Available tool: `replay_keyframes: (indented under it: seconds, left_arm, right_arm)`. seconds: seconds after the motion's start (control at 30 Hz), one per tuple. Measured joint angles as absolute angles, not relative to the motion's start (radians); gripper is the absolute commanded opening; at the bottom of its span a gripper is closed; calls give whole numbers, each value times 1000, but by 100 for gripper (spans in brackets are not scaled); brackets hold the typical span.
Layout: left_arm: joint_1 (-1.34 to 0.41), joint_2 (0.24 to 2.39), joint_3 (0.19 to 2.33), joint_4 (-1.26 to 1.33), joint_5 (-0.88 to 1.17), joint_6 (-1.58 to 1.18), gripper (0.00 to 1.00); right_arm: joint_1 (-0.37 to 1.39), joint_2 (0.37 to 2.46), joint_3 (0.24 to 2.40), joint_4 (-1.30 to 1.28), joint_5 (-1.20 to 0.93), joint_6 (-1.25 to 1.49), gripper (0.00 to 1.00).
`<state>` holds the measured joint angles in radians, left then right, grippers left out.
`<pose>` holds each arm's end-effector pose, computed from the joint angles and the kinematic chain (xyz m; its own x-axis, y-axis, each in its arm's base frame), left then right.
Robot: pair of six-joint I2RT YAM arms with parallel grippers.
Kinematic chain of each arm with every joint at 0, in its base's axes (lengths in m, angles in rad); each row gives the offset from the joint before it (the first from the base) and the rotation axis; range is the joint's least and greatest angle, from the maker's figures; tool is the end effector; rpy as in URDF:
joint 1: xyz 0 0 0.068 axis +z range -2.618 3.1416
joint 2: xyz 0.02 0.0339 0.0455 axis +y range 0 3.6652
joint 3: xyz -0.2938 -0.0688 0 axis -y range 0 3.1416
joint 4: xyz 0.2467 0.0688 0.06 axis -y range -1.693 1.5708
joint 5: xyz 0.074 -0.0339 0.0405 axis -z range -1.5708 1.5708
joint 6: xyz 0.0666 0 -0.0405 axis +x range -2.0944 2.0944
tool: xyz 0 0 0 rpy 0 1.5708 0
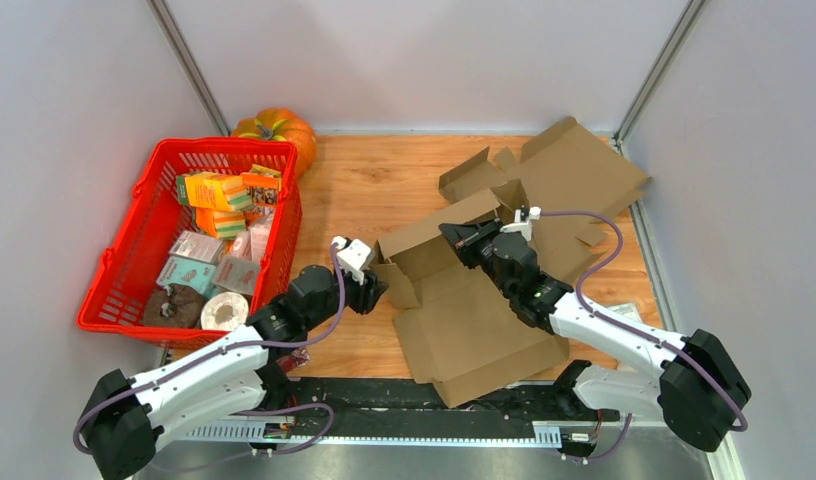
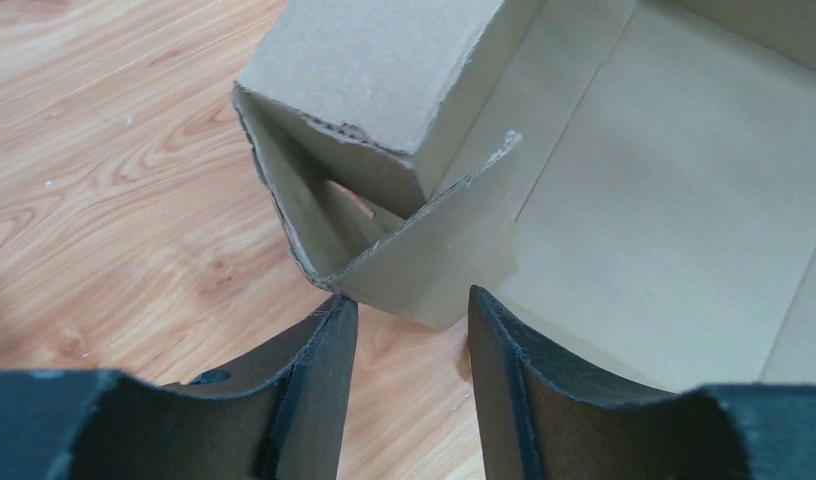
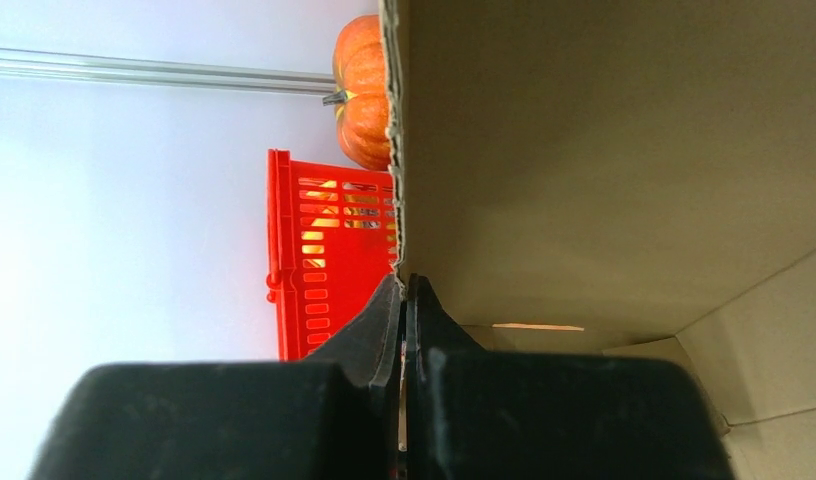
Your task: Fold the paper box
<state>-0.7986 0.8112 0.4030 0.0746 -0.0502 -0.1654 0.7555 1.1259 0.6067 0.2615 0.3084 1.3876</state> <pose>0.1424 -0.1414 0.2377 -0.3377 0.1111 -0.9347 0.6355 0.7594 -0.1394 0.2107 0.1707 0.2734 -0.4661 0.8480 -0.2522 0.1023 0.3348 0.9367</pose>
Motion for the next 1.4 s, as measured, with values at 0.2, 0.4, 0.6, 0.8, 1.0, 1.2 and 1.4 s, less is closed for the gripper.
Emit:
replay_keyframes:
  seconds: [0.2,0.4,0.6,0.8,1.0,1.2,1.4]
  left_arm:
    - [-819,903,435,131,-67,-190,56]
    - [-966,1016,485,161,-313,-221,47]
    - [-1056,1130,543,171,-598,-245,37]
    - [-1097,1217,565,230,-774,-263,57]
    - [-1101,1301,599,305,-863,-263,34]
    - [-1103,1333,609,362,-902,-249,60]
    - [-1076,1236,548,427,-759,-221,60]
  right_arm:
    - [756,1133,583,307,310,1441,0]
    - [756,1133,577,305,320,1517,0]
    - [754,1130,576,283,321,1648,0]
    - [753,1133,574,268,320,1729,0]
    - [749,1124,586,227,322,1768,0]
    - [747,1124,617,176,320,1821,0]
    - [739,1133,633,139,286,1855,0]
